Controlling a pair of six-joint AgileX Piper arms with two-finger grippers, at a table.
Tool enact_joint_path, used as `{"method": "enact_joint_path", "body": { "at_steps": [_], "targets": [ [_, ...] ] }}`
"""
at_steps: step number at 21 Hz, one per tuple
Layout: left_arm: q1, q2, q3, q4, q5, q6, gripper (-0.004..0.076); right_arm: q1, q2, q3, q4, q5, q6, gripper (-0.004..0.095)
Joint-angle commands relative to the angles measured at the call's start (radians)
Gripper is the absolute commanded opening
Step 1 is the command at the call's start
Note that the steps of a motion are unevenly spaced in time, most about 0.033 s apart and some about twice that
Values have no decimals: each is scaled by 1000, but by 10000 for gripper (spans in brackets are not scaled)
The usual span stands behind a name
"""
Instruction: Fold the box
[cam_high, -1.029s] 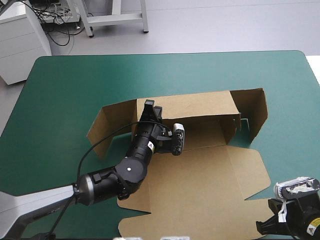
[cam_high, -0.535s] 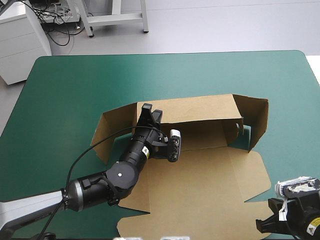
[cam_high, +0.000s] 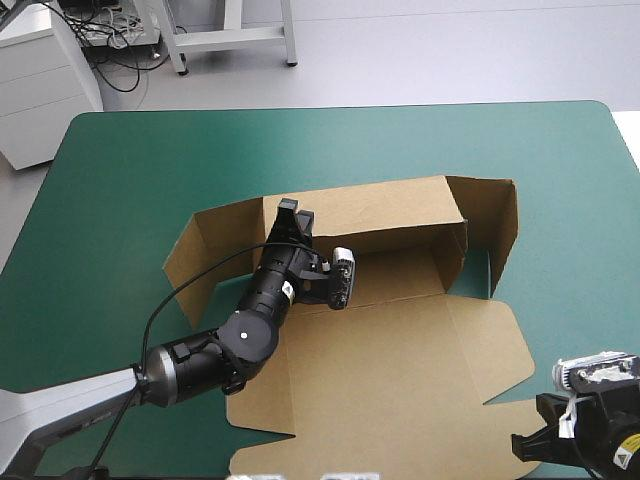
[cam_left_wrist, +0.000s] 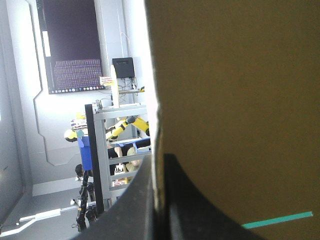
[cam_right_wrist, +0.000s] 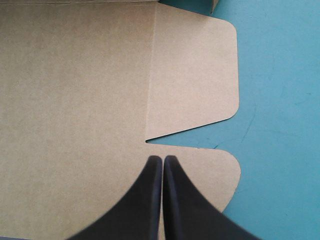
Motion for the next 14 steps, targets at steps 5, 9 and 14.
{"method": "enact_joint_path", "body": {
  "at_steps": [5,9,14],
  "targets": [
    [62,-27,-29,101,-116,-56,-32,-5,13,-23,8,-52,13,-8],
    [99,-27,-29,101,-227,65,-32,-5,13,-23,8,-52,19,-8],
    [97,-27,-29,101,-195,51,-32,-5,13,-23,8,-54,28,-8]
  ]
}}
